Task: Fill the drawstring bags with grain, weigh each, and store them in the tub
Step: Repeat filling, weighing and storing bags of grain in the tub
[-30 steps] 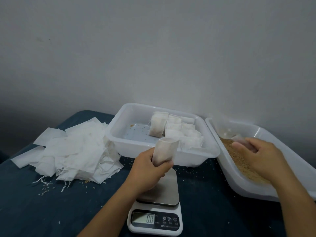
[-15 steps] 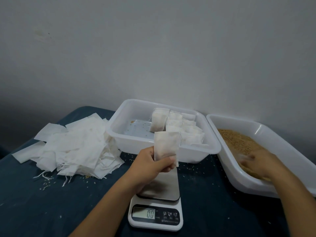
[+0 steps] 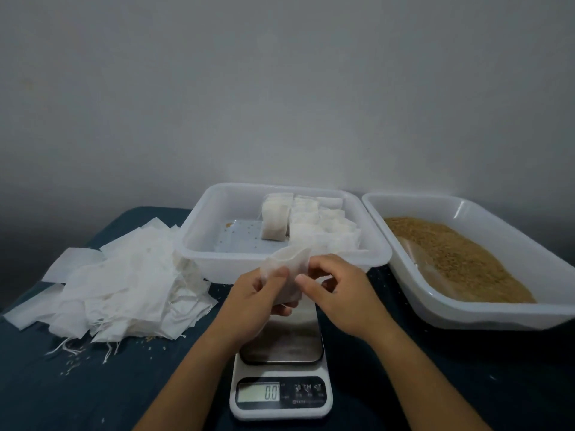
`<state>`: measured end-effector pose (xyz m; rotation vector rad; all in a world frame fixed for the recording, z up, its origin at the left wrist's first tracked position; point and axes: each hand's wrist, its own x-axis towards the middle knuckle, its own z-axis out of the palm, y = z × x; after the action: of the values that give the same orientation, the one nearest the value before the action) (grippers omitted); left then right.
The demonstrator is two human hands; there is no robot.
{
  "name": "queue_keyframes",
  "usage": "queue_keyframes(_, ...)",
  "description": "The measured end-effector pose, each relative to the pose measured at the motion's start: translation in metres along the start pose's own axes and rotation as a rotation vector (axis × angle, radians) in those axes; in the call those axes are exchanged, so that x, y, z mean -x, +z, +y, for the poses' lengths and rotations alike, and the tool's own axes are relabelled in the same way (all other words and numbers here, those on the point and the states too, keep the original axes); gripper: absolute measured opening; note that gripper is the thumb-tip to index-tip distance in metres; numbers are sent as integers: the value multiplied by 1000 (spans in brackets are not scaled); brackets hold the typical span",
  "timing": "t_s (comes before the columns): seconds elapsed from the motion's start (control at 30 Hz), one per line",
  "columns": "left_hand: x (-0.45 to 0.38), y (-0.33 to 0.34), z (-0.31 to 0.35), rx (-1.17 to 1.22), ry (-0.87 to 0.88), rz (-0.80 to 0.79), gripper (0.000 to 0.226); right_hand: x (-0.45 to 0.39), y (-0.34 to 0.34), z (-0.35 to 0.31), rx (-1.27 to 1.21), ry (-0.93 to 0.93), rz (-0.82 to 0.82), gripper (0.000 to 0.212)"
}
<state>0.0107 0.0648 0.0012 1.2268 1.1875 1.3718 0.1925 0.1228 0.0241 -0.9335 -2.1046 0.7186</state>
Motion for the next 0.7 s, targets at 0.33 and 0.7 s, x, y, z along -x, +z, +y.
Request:
queue_keyframes(0.33, -3, -8, -5, -217, 90, -38, 17, 12, 13, 17, -228, -8, 222, 8)
queue_keyframes(0.7, -1, 7, -8, -149, 119, 20, 22, 8, 0, 16, -322, 23, 280, 11)
